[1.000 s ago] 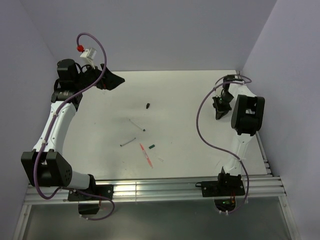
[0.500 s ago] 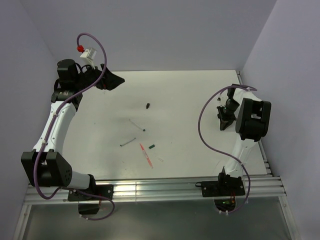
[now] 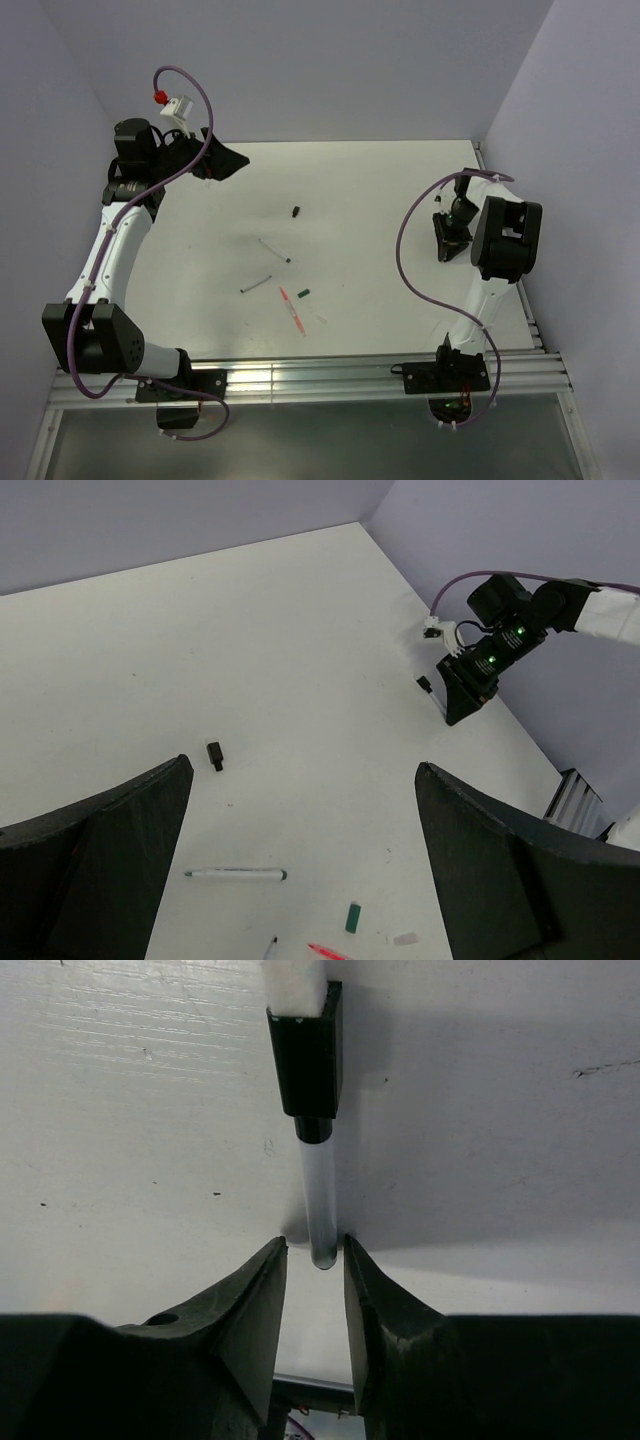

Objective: Insert the pens into the pen caps

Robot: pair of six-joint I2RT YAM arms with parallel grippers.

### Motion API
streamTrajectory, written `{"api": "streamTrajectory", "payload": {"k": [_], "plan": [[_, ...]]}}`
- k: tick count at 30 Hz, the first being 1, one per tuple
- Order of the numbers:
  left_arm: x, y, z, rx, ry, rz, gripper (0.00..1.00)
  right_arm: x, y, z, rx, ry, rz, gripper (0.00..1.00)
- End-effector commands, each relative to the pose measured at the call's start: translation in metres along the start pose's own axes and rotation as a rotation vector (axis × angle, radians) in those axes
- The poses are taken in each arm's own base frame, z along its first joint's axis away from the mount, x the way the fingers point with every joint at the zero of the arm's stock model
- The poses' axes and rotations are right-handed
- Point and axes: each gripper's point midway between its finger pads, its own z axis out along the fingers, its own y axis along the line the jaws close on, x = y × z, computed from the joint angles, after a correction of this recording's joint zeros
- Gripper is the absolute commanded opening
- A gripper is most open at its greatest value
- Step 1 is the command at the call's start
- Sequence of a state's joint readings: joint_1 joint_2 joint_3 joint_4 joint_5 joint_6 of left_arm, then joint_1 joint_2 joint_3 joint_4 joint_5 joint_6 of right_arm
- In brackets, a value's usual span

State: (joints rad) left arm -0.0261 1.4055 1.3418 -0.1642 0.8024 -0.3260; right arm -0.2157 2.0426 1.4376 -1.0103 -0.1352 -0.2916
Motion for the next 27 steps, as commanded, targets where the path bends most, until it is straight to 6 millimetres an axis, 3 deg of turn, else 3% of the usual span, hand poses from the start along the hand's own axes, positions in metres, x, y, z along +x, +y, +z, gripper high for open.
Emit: {"api": "streamTrajectory", "payload": {"k": [1,4,5,6,12,14,16,17,18,19,20,22,25,27], "plan": [[-0.016,-0.008,-0.004,0.002,-0.04,0.057,1.0,0.005,-0.012,0.003,0.051,0.016,-0.001,0.38],[-0.015,-0.008,-0.005,-0.003,-0.039,0.067,0.99,0.003,-0.011,-0.006,0.059,-0.012,-0.004,0.53],[-0.016,-0.009,-0.006,-0.003,-0.04,0.071,0.99,0.002,-0.012,-0.009,0.065,-0.023,-0.007,0.64],[-0.015,-0.009,-0.006,-0.002,-0.032,0.062,0.99,0.0,-0.014,-0.013,0.073,-0.035,-0.006,0.69],[-0.023,-0.011,-0.013,-0.036,-0.021,0.117,0.99,-0.018,-0.01,-0.057,0.084,-0.149,-0.031,0.74],[-0.02,-0.007,-0.013,-0.04,-0.005,0.167,1.0,-0.035,-0.001,-0.087,0.055,-0.243,-0.056,0.79],[-0.007,-0.011,-0.015,0.003,0.068,0.189,0.99,-0.05,0.008,-0.126,0.042,-0.35,-0.087,0.93],[0.003,0.002,-0.01,-0.004,0.116,0.239,1.0,-0.054,0.015,-0.14,0.023,-0.39,-0.103,0.97],[0.025,0.007,-0.013,-0.015,0.211,0.199,0.99,-0.061,0.026,-0.165,0.003,-0.462,-0.126,0.98],[0.029,0.009,-0.012,-0.018,0.253,0.223,1.0,-0.063,0.034,-0.178,-0.01,-0.497,-0.147,1.0],[0.046,0.024,-0.01,-0.034,0.325,0.265,0.99,-0.064,0.041,-0.188,-0.019,-0.525,-0.167,1.0],[0.081,0.03,-0.017,-0.034,0.453,0.271,0.91,-0.065,0.063,-0.211,-0.033,-0.592,-0.231,1.0],[0.104,0.053,-0.016,-0.158,0.518,0.3,0.82,-0.063,0.097,-0.22,-0.079,-0.633,-0.294,1.0],[0.099,0.061,-0.004,-0.236,0.488,0.305,0.8,-0.059,0.115,-0.217,-0.138,-0.645,-0.287,1.0]]}}
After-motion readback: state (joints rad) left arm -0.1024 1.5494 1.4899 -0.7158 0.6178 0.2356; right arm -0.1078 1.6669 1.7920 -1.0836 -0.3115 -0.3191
